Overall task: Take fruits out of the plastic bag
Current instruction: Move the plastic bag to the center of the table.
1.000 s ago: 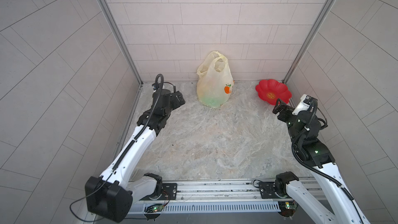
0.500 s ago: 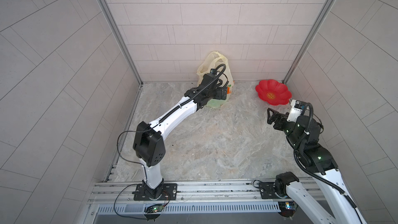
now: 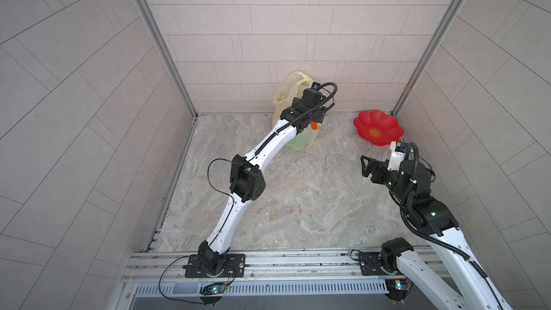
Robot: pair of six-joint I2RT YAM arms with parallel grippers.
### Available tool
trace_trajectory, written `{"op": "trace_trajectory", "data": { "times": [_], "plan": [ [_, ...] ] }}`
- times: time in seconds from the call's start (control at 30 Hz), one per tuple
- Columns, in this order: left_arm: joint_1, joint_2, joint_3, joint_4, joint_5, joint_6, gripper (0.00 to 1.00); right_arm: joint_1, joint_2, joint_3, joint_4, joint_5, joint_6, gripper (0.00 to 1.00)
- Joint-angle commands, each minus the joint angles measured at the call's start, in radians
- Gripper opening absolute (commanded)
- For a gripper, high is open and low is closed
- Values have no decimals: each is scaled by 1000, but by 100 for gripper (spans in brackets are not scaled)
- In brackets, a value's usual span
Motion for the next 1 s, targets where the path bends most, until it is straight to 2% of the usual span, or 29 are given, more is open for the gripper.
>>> {"op": "trace_trajectory", "data": {
  "times": [0.0, 0.1, 0.3, 0.47, 0.6, 0.8, 0.9, 0.97],
  "plan": [
    [1, 79, 98, -20, -44, 3, 98, 7, -2, 2, 4, -2, 0, 96],
    [3, 138, 164, 11, -48, -1, 90, 10, 2, 4, -4, -5, 0, 96],
    [22, 205, 171, 91, -39, -22, 64, 12, -1, 2, -23, -10, 6, 93],
    [41, 216, 173, 71, -25, -53, 25, 12, -18, -7, -41, -5, 1, 92],
    [42, 175, 172, 33, -21, -56, 0, 12, -12, -13, -40, 3, 0, 92],
    [42, 50, 110, -88, 49, -66, 0, 13, 12, 1, -49, 18, 15, 90],
    [41, -70, -83, -36, 87, -64, 0, 13, 17, 4, -56, 16, 24, 90],
    [42, -188, -292, 75, 124, -62, 0, 13, 19, -1, -54, 14, 29, 90]
  ]
}}
